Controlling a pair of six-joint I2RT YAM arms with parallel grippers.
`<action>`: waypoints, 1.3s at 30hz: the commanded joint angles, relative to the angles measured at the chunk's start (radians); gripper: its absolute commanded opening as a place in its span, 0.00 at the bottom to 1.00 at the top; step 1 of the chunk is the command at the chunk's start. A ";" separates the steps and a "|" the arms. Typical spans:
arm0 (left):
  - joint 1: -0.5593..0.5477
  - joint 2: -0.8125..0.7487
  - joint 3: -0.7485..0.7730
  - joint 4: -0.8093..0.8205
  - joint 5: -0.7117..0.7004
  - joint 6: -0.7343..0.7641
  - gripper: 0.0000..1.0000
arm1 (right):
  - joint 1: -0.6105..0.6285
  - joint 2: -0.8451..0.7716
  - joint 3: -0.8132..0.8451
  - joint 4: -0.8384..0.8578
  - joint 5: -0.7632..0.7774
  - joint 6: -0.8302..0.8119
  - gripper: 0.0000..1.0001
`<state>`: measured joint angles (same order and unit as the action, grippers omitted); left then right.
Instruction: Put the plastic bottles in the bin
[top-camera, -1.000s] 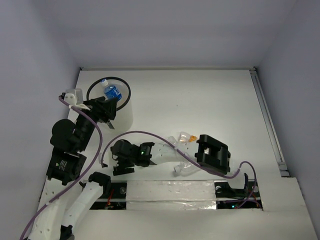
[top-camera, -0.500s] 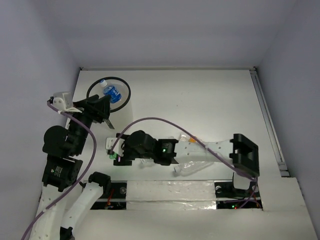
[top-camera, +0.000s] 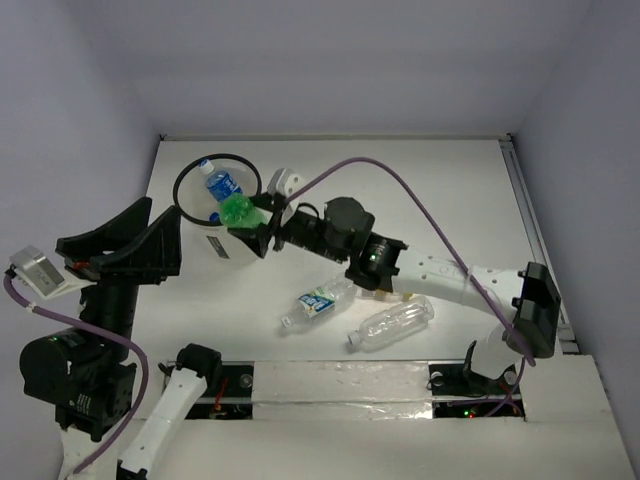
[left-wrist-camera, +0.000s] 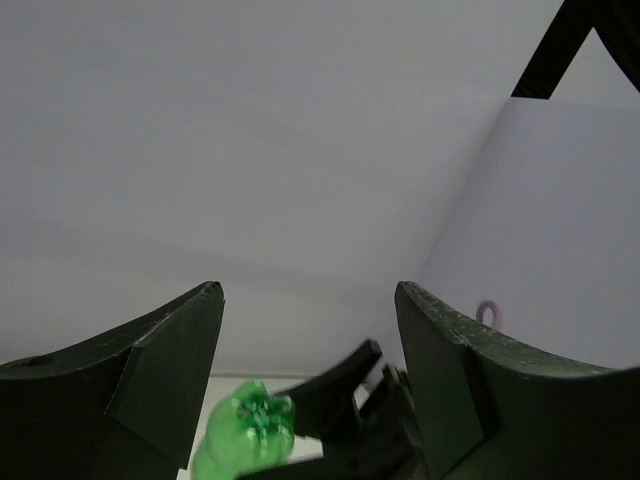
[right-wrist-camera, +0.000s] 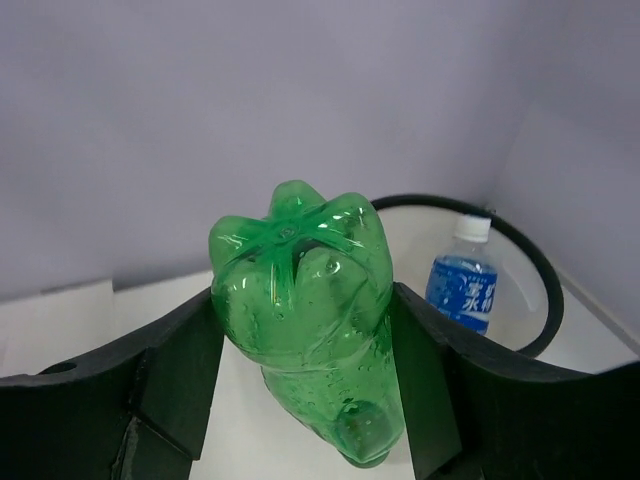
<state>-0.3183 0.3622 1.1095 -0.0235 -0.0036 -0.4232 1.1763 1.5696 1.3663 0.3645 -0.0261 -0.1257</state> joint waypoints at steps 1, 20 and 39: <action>0.004 -0.005 0.006 0.025 0.046 -0.009 0.67 | -0.056 0.053 0.123 0.180 -0.104 0.159 0.49; 0.004 -0.025 -0.086 -0.035 0.079 0.000 0.67 | -0.135 0.533 0.646 0.157 -0.115 0.376 0.56; 0.004 0.056 -0.100 0.010 0.240 -0.055 0.53 | -0.210 0.224 0.222 0.324 -0.002 0.402 0.65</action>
<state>-0.3183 0.3645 1.0241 -0.0837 0.1596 -0.4477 1.0054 1.9568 1.7260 0.5316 -0.0811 0.2420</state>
